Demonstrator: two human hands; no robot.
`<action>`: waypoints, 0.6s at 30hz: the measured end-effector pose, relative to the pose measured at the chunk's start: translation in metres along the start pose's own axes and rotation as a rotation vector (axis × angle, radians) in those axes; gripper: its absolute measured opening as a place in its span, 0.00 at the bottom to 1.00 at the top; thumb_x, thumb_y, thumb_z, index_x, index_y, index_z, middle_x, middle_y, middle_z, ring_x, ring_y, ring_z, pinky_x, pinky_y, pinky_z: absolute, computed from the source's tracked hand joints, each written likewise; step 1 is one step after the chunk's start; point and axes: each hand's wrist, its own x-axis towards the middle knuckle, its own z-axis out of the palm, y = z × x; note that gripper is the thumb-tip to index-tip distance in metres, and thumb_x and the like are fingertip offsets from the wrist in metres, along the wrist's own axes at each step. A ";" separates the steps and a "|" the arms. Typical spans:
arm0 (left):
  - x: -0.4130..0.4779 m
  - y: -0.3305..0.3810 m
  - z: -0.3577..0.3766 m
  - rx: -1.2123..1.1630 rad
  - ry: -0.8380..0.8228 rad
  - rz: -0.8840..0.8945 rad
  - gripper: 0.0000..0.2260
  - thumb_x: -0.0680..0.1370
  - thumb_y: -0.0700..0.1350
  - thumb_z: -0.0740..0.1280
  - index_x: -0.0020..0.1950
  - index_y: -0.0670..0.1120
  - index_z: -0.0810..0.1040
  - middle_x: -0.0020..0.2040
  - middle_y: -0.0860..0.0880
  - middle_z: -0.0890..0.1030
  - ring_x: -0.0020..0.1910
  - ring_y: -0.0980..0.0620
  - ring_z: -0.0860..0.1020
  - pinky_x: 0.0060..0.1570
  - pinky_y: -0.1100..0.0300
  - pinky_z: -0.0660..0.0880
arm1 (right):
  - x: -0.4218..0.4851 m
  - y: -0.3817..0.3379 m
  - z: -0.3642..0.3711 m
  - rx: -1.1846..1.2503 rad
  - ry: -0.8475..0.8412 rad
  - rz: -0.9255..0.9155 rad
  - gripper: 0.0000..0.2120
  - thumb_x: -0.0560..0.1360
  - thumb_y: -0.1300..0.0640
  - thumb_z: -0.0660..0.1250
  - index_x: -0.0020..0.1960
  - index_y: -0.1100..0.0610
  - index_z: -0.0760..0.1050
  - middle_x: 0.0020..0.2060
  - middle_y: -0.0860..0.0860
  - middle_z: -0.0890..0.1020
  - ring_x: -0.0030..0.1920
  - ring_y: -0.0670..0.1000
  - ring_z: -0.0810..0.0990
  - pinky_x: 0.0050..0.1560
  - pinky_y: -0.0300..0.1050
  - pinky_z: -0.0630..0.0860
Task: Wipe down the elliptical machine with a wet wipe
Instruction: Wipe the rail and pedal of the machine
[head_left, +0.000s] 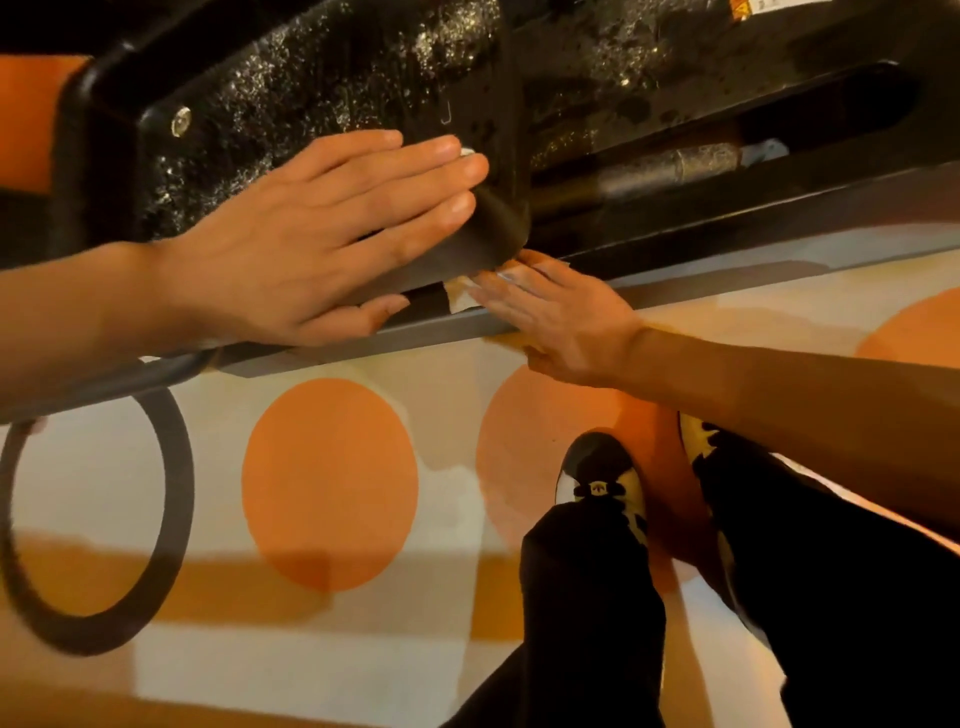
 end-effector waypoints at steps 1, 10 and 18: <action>-0.001 0.000 -0.001 0.000 -0.003 0.007 0.33 0.85 0.49 0.60 0.84 0.37 0.51 0.82 0.36 0.56 0.82 0.36 0.57 0.79 0.38 0.58 | -0.011 0.012 -0.003 -0.032 -0.009 -0.039 0.42 0.79 0.44 0.66 0.84 0.58 0.49 0.82 0.58 0.56 0.81 0.60 0.57 0.81 0.58 0.51; -0.003 0.001 0.002 0.009 0.022 -0.027 0.31 0.85 0.49 0.58 0.84 0.37 0.52 0.83 0.37 0.56 0.82 0.36 0.55 0.79 0.38 0.55 | -0.123 0.100 -0.030 -0.141 -0.105 0.065 0.41 0.78 0.42 0.57 0.84 0.58 0.46 0.83 0.61 0.48 0.82 0.63 0.46 0.81 0.63 0.50; 0.001 0.003 0.002 0.002 0.027 -0.022 0.29 0.87 0.49 0.56 0.83 0.36 0.53 0.82 0.36 0.59 0.81 0.35 0.58 0.77 0.37 0.60 | 0.030 -0.024 -0.018 -0.014 -0.089 0.015 0.47 0.73 0.36 0.71 0.83 0.54 0.56 0.80 0.56 0.63 0.79 0.61 0.61 0.79 0.56 0.55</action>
